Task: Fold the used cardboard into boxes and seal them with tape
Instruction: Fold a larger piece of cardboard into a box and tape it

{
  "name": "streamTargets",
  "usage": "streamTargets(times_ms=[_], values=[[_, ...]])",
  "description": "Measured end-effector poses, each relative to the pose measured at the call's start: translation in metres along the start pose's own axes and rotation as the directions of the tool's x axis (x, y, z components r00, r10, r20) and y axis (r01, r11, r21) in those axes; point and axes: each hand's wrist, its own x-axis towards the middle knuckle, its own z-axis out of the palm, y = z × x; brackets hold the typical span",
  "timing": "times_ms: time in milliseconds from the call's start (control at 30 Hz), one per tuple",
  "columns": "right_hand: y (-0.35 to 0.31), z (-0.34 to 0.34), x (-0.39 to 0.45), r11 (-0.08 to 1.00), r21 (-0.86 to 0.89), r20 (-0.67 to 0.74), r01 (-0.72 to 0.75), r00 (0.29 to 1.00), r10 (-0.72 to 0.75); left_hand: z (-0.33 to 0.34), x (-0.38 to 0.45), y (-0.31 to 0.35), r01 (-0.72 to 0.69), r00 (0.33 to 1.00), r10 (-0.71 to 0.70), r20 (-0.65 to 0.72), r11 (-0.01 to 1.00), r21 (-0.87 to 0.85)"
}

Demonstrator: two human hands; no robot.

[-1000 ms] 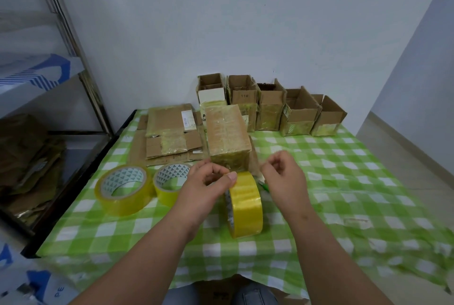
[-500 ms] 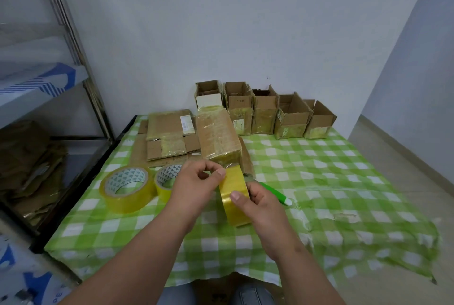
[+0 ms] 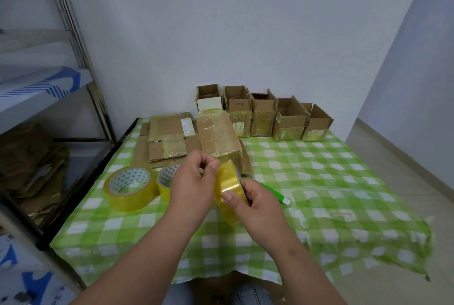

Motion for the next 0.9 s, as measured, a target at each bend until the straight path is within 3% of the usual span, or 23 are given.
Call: streamTargets(times_ms=[133,200,300,433,533,667,767,900], values=[[-0.001,0.002,0.006,0.978,-0.209,-0.047,0.013,0.999,-0.023,-0.001,-0.007,0.010,-0.070,0.998,0.070,-0.004,0.990,-0.126],[-0.002,-0.001,0.008,0.987,-0.144,-0.127,-0.069,0.991,0.050,-0.001,-0.011,0.015,-0.069,0.997,0.074,0.016,0.977,-0.203],[-0.004,-0.009,0.008,0.989,0.002,-0.143,-0.148,0.979,0.146,-0.004,-0.005,0.018,0.054,0.998,-0.053,0.013,0.921,-0.385],[-0.008,-0.019,0.007,0.973,0.100,-0.067,-0.206,0.975,0.214,-0.011,0.009,0.011,0.249,0.962,-0.260,0.079,0.725,-0.642],[-0.011,-0.030,0.008,0.971,0.111,0.014,-0.213,0.977,0.213,-0.015,0.015,0.005,0.424,0.893,-0.409,0.190,0.618,-0.663],[-0.011,-0.047,0.007,0.952,0.229,0.288,-0.203,0.948,0.132,-0.026,0.026,-0.001,0.621,0.757,-0.546,0.360,0.427,-0.658],[-0.012,-0.058,0.008,0.943,0.272,0.389,-0.192,0.918,0.075,-0.032,0.030,-0.007,0.666,0.733,-0.554,0.394,0.471,-0.578],[-0.011,-0.064,0.012,0.952,0.242,0.394,-0.186,0.916,0.079,-0.038,0.033,-0.007,0.660,0.751,-0.545,0.374,0.603,-0.447]])
